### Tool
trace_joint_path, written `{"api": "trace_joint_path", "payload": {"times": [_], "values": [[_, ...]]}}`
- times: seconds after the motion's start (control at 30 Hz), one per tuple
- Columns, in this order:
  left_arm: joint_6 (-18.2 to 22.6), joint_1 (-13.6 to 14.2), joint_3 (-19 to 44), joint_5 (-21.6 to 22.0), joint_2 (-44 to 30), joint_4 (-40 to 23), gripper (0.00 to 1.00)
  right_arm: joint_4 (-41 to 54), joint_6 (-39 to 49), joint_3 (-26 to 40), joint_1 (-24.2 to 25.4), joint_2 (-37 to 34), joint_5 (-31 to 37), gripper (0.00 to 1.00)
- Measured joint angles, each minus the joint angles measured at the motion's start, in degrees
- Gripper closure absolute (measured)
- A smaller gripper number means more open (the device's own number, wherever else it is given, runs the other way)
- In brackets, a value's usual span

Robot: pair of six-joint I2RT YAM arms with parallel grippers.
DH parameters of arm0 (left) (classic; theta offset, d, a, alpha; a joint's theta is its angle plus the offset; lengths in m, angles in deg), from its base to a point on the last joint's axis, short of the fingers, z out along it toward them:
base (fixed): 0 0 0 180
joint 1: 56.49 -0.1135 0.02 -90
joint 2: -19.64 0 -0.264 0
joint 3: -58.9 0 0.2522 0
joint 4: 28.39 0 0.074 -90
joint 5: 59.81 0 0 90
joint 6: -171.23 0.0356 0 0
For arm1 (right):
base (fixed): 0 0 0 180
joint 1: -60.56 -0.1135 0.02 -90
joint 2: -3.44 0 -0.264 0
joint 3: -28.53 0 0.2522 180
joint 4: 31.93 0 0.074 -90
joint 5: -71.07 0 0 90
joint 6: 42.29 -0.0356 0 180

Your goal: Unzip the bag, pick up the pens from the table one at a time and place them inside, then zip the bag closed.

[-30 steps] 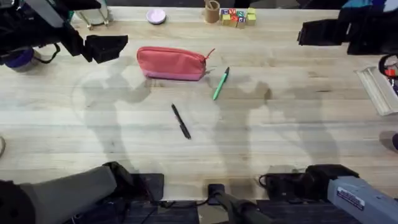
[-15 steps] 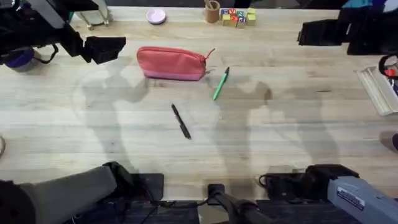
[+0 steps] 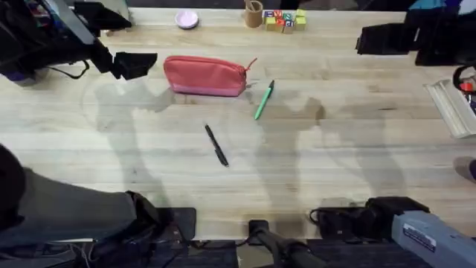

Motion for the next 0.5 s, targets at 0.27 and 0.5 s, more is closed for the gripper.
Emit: {"api": "trace_joint_path", "payload": {"times": [0.27, 0.5], "values": [[0.0, 0.0, 0.0, -4.1, -4.9, 1.1, 0.010, 0.0, 0.0, 0.0, 0.0, 0.0, 0.0, 0.006], [0.3, 0.0, 0.0, -7.5, -7.6, 1.3, 0.010, 0.0, 0.0, 0.0, 0.0, 0.0, 0.0, 0.006]]}}
